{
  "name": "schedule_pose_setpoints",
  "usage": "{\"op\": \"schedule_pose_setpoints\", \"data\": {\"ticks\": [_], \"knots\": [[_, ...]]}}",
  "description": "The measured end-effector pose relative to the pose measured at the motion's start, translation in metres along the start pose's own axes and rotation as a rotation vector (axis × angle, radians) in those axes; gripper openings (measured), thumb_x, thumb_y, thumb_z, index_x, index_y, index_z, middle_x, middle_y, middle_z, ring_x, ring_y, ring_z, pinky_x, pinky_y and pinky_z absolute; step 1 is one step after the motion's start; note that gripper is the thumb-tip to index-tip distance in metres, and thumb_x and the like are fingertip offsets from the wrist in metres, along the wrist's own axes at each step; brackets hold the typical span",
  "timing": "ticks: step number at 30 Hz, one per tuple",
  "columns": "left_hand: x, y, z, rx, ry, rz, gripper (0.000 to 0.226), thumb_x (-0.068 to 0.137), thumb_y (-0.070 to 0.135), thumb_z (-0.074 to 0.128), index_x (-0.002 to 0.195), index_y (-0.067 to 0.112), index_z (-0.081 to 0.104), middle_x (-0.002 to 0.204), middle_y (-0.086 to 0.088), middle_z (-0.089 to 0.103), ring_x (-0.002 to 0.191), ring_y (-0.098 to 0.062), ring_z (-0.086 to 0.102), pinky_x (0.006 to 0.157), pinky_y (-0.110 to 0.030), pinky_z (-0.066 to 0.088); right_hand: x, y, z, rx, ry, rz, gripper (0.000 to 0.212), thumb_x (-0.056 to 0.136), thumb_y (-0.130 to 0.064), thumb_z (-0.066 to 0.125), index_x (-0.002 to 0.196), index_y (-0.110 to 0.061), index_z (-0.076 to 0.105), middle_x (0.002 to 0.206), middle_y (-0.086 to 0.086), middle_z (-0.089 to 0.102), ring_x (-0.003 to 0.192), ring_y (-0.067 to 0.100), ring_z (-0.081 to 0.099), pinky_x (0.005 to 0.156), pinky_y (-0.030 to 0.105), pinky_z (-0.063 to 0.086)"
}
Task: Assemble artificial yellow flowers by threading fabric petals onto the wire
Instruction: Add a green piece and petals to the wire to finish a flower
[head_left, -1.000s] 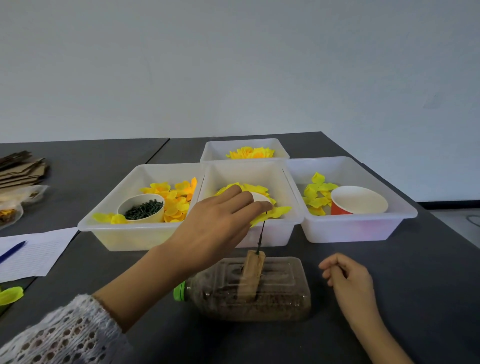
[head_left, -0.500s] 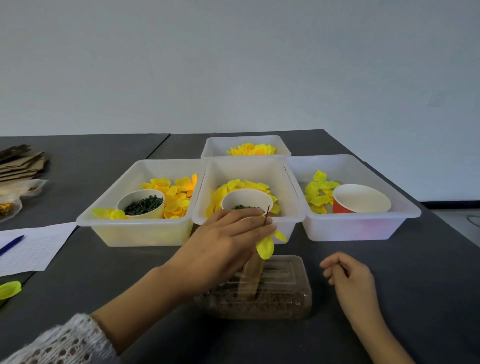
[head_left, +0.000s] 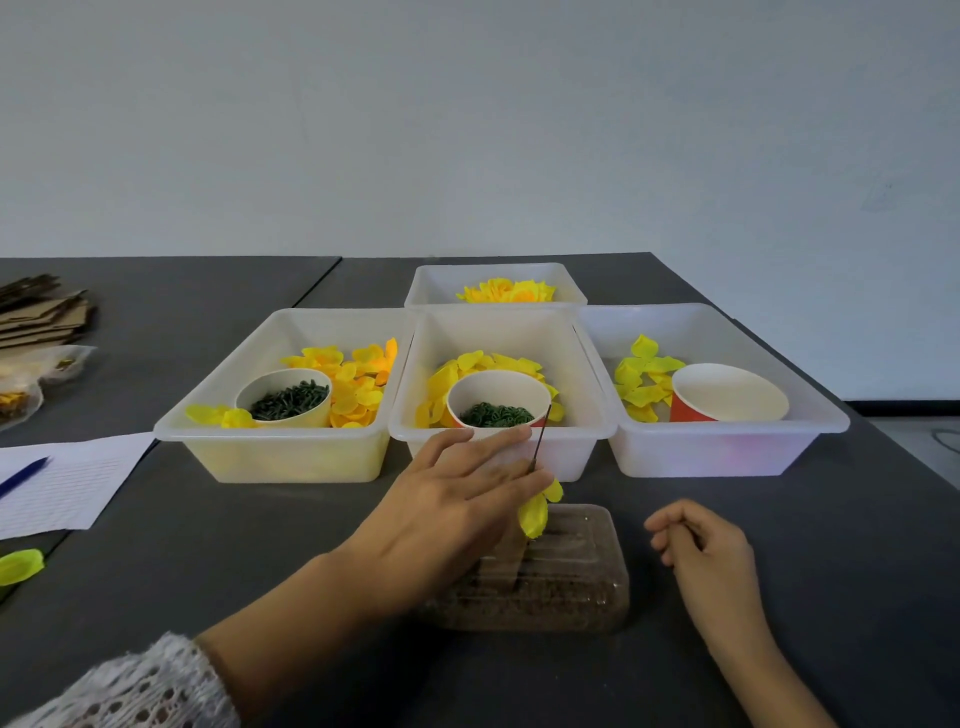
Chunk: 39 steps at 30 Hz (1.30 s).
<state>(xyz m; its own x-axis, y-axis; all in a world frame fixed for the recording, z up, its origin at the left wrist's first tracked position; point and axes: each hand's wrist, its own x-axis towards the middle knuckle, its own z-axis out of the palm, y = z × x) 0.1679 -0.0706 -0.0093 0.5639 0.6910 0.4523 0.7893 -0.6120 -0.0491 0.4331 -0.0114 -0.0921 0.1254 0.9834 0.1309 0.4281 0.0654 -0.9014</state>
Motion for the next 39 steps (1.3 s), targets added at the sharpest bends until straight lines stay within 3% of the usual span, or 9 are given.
{"op": "schedule_pose_setpoints", "data": {"ticks": [5,9,12,16,19,25,29,34,39], "knots": [[-0.011,-0.006,-0.003,0.006,-0.086,0.071,0.045,0.104,0.034,0.035,0.149,0.032,0.04,0.16,0.007,0.03,0.153,-0.018,0.006,0.12,-0.047,0.019,0.002,0.001,0.0,-0.006,-0.014,0.019,0.029,0.093,0.001,0.049,0.076,-0.017,0.066,0.074,0.002,0.064,0.072,0.018,0.061,0.062,0.024,0.042],[-0.001,0.003,-0.007,-0.71,0.296,-0.271,0.035,0.102,0.029,0.041,0.137,0.027,0.048,0.141,0.012,0.055,0.136,-0.008,0.046,0.101,-0.018,0.042,0.0,-0.002,0.0,-0.008,-0.005,0.0,0.03,0.092,0.001,0.049,0.076,-0.017,0.066,0.072,0.002,0.063,0.071,0.019,0.061,0.061,0.024,0.041],[0.025,0.009,-0.005,-0.995,0.327,-0.545,0.023,0.098,0.029,0.052,0.119,0.022,0.059,0.118,0.011,0.069,0.118,-0.002,0.059,0.084,-0.011,0.048,-0.001,-0.003,0.001,-0.005,0.009,0.0,0.03,0.092,0.002,0.048,0.076,-0.017,0.066,0.072,0.002,0.063,0.07,0.018,0.06,0.062,0.024,0.042],[0.051,0.021,0.006,-1.04,0.131,-0.56,0.013,0.098,0.017,0.058,0.108,0.018,0.066,0.091,0.003,0.075,0.093,-0.006,0.068,0.085,-0.026,0.054,0.001,-0.001,0.0,0.005,0.008,0.022,0.028,0.092,0.0,0.05,0.076,-0.017,0.066,0.073,0.003,0.064,0.072,0.019,0.061,0.064,0.026,0.044],[0.049,0.03,0.021,-1.028,0.129,-0.56,0.017,0.101,0.01,0.048,0.099,0.011,0.064,0.066,0.003,0.068,0.07,-0.006,0.064,0.077,-0.02,0.052,0.0,0.001,0.003,0.008,0.014,0.024,0.028,0.092,0.001,0.05,0.076,-0.016,0.066,0.074,0.003,0.064,0.072,0.019,0.061,0.065,0.027,0.044],[0.039,0.029,0.037,-0.912,0.155,-0.569,0.018,0.1,0.012,0.05,0.088,0.015,0.063,0.066,0.002,0.068,0.065,-0.005,0.062,0.07,-0.014,0.047,-0.005,-0.012,0.002,0.083,0.082,-0.063,0.032,0.091,0.006,0.048,0.074,-0.015,0.065,0.07,0.004,0.062,0.068,0.021,0.06,0.06,0.027,0.043],[0.039,0.026,0.043,-0.847,0.13,-0.614,0.02,0.097,0.026,0.056,0.078,0.024,0.062,0.069,0.006,0.067,0.07,-0.005,0.063,0.075,-0.024,0.051,0.001,-0.071,0.01,0.221,0.269,-0.378,0.03,0.087,-0.004,0.046,0.072,-0.025,0.062,0.067,-0.005,0.062,0.061,0.009,0.056,0.055,0.017,0.044],[0.039,0.028,0.045,-0.608,0.068,-0.758,0.043,0.089,0.06,0.055,0.072,0.021,0.06,0.067,0.01,0.069,0.07,-0.005,0.063,0.076,-0.034,0.052,0.074,-0.157,0.058,-0.037,-0.181,-0.529,0.031,0.087,0.002,0.046,0.075,-0.02,0.065,0.072,0.003,0.066,0.071,0.03,0.062,0.065,0.04,0.051],[0.039,0.029,0.047,-0.591,0.068,-0.812,0.047,0.086,0.064,0.054,0.072,0.02,0.061,0.067,0.01,0.069,0.069,-0.005,0.063,0.077,-0.036,0.053,0.131,-0.175,0.105,-0.755,-0.797,-0.435,0.013,0.087,-0.011,0.064,0.095,-0.014,0.073,0.087,0.008,0.072,0.075,0.023,0.067,0.068,0.029,0.054]]}}
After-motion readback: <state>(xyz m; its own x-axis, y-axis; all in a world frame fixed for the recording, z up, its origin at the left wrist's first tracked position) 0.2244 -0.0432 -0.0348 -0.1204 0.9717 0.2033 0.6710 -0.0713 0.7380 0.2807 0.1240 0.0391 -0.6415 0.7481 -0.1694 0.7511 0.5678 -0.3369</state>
